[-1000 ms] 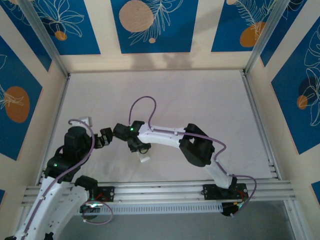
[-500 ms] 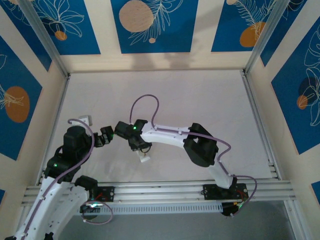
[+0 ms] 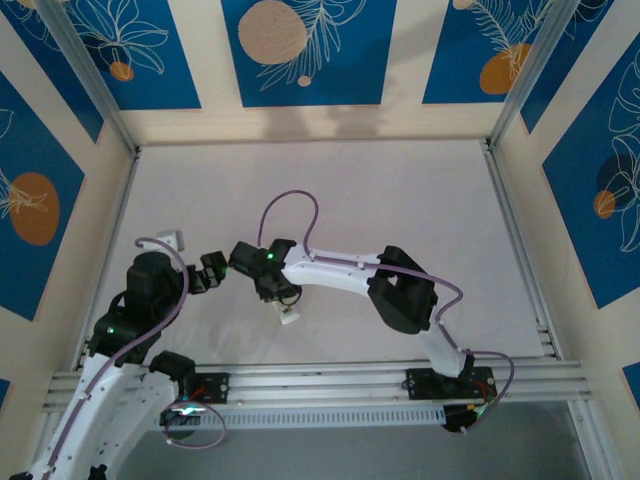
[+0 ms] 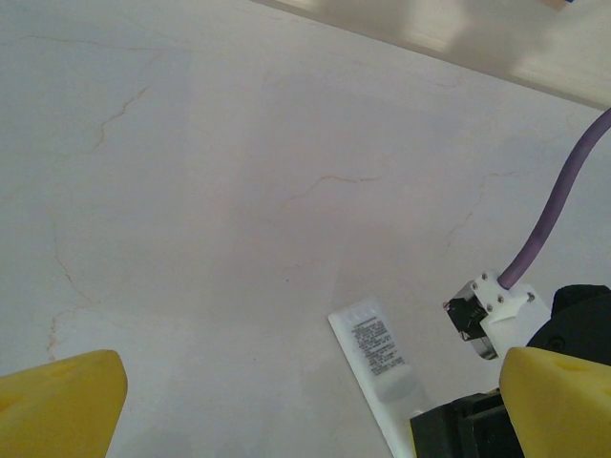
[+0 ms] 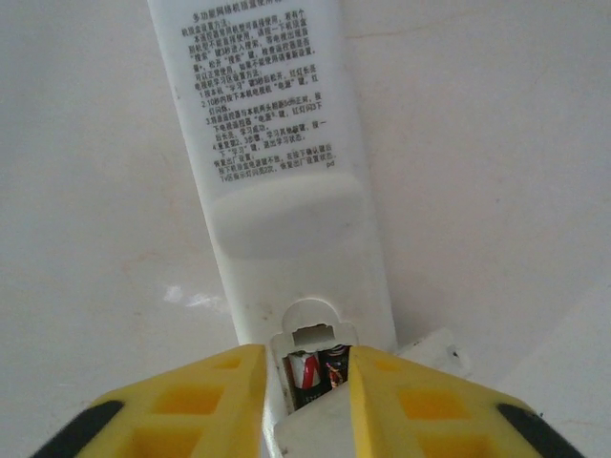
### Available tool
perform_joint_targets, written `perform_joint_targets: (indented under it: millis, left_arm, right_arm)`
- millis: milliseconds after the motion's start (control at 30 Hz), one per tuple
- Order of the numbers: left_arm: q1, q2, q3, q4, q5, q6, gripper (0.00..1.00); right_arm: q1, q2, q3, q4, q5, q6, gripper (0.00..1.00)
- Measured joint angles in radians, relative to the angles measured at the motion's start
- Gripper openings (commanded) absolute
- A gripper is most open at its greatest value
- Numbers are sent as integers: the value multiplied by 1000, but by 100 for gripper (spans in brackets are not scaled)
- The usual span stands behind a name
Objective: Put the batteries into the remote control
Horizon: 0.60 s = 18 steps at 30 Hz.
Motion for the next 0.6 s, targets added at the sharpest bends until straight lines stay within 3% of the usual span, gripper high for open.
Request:
perform_joint_targets:
  millis: [133, 333, 600]
  left_arm:
    - [0, 12, -9, -1, 26, 10, 100]
    - [0, 63, -3, 7, 134, 96, 100]
    - [0, 106, 39, 8, 227, 221, 100]
  right_arm:
    - [-4, -112, -97, 31, 6, 71, 49]
    - [-77, -279, -223, 78, -47, 285, 56]
    - [-138, -171, -180, 6, -144, 565, 59]
